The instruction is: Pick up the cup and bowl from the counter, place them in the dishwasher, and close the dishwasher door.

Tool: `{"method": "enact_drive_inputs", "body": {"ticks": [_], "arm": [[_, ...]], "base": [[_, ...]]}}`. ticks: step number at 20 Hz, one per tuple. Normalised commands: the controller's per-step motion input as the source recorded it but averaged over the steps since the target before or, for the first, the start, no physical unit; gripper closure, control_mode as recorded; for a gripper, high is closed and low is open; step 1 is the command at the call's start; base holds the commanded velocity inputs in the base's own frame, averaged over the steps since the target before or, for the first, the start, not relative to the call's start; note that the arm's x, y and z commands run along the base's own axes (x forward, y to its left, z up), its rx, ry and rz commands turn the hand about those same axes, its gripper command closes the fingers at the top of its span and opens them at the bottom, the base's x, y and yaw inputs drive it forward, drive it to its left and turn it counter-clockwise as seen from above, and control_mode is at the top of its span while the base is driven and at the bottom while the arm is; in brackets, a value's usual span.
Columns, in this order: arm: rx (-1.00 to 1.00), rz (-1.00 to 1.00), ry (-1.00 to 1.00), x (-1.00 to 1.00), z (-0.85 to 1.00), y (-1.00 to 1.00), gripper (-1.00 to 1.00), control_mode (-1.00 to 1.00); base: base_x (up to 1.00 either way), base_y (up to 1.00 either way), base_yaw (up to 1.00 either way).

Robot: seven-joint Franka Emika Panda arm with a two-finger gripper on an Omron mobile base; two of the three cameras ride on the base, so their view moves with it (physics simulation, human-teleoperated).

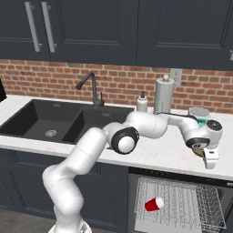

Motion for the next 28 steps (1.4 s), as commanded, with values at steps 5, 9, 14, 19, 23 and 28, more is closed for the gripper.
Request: {"method": "enact_drive_inputs", "body": {"ticks": [5, 9, 14, 19, 23, 28], "arm": [[0.0, -0.11, 0.0, -0.64, 0.3, -0.69, 1.0, -1.0], [0.0, -0.21, 0.0, -0.95, 0.05, -0.53, 1.0, -1.0], [0.0, -0.17, 0.04, -1.0, 0.0, -0.28, 1.0, -1.0], [0.0, -0.13, 0.02, -1.0, 0.0, -0.25, 1.0, -1.0], [0.0, -0.14, 0.04, -1.0, -0.32, 0.18, 1.0, -1.0], [0.01, -0.11, 0.0, -0.56, -0.59, 0.61, 1.0, -1.0]], "base": [[0.0, 0.0, 0.0], [0.0, 0.0, 0.0], [0.0, 0.0, 0.0], [0.0, 0.0, 0.0], [0.0, 0.0, 0.0], [0.0, 0.0, 0.0]]}}
